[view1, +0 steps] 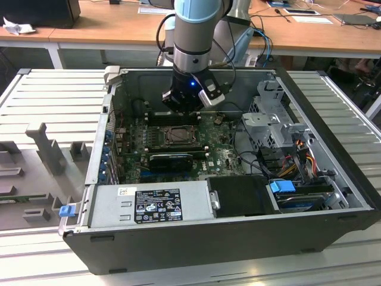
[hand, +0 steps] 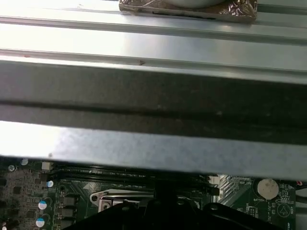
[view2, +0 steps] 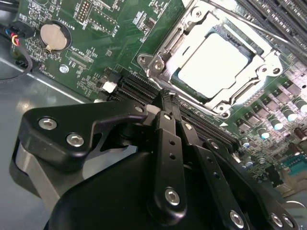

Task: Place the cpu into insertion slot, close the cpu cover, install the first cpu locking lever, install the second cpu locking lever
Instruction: 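Install the first cpu locking lever, then install the second cpu locking lever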

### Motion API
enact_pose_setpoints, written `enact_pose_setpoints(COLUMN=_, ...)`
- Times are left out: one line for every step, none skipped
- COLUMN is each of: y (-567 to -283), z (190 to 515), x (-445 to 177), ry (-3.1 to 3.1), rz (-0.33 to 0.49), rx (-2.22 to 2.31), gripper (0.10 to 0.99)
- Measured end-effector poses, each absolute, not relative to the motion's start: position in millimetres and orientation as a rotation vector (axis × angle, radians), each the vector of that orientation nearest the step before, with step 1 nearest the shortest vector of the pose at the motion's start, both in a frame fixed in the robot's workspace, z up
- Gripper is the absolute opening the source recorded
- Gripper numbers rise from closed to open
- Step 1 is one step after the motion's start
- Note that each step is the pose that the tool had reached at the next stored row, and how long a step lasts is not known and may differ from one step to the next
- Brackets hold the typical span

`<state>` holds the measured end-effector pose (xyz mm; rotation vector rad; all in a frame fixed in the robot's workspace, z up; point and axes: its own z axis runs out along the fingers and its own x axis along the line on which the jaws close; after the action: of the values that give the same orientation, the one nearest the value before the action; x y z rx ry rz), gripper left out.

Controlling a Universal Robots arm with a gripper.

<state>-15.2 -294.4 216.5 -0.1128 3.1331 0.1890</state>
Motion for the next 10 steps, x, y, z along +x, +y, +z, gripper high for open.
enact_pose_setpoints(y=-294.9, z=216.5, x=-15.2, ry=3.133, rz=0.189, rx=-0.113, gripper=0.106)
enact_pose_setpoints(y=-295.6, z=216.5, x=-15.2, ry=3.133, rz=0.189, rx=-0.113, gripper=0.106)
enact_pose_setpoints(y=-296.1, z=216.5, x=-15.2, ry=3.133, rz=0.189, rx=-0.113, gripper=0.106)
enact_pose_setpoints(y=-296.5, z=216.5, x=-15.2, ry=3.133, rz=0.189, rx=-0.113, gripper=0.106)
enact_pose_setpoints(y=-297.0, z=216.5, x=-15.2, ry=3.133, rz=0.189, rx=-0.113, gripper=0.106)
enact_pose_setpoints(y=-297.5, z=216.5, x=-15.2, ry=3.133, rz=0.189, rx=-0.113, gripper=0.106)
enact_pose_setpoints(y=-298.9, z=216.5, x=-15.2, ry=3.133, rz=0.189, rx=-0.113, gripper=0.106)
enact_pose_setpoints(y=-300.0, z=216.5, x=-15.2, ry=3.133, rz=0.189, rx=-0.113, gripper=0.106)
enact_pose_setpoints(y=-302.6, z=216.5, x=-15.2, ry=3.133, rz=0.189, rx=-0.113, gripper=0.106)
enact_pose_setpoints(y=-303.3, z=217.2, x=-15.2, ry=3.133, rz=0.189, rx=-0.112, gripper=0.106)
